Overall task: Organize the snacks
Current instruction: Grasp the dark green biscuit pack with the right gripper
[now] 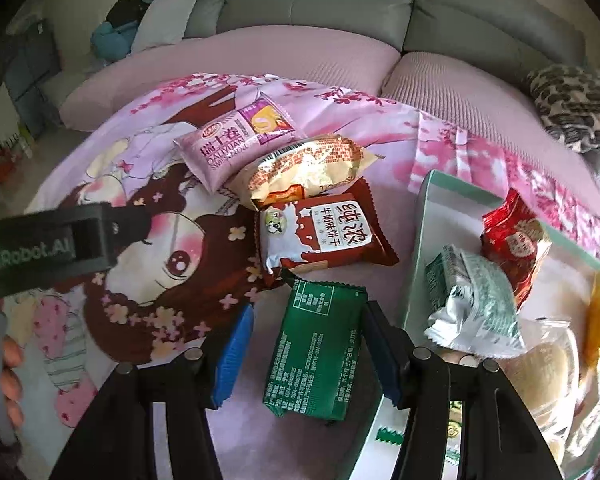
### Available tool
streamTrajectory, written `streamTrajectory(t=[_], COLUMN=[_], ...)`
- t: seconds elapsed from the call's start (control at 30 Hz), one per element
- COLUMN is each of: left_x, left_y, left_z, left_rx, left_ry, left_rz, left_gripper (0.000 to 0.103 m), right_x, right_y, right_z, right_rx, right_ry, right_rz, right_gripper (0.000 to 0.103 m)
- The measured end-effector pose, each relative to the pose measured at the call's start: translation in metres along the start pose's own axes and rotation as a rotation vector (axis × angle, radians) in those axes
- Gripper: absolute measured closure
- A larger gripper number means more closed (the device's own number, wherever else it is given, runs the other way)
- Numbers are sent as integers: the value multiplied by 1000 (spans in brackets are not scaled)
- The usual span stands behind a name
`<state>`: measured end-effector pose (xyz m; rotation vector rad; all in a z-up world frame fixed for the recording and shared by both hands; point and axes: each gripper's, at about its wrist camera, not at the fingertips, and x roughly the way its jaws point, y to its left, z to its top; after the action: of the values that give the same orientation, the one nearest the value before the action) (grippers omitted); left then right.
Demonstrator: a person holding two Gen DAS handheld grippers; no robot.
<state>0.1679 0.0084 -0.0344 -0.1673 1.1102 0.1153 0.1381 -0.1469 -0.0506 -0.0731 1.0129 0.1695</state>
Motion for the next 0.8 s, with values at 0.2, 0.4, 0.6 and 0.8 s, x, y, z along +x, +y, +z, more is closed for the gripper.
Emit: streamTrajectory(t=[0.2,0.4,0.6,0.8], left_x=[1,2,7,14], left_y=[1,0,-6,-15], left_z=[0,-1,-1,0], left_rx=[0,1,20,24], left_ry=[0,6,21,24], left_rz=[-1,-11,-20,-57], left_gripper=[2,2,2,2], right_x=[-1,-3,0,4], right_y=[1,3,3,2], right_z=[-2,-6,-8,-6], right_rx=[13,-6,4,13], right_ry=[11,43,64,55], right_rz=[22,-13,-9,-14], right_gripper=[44,55,56,59])
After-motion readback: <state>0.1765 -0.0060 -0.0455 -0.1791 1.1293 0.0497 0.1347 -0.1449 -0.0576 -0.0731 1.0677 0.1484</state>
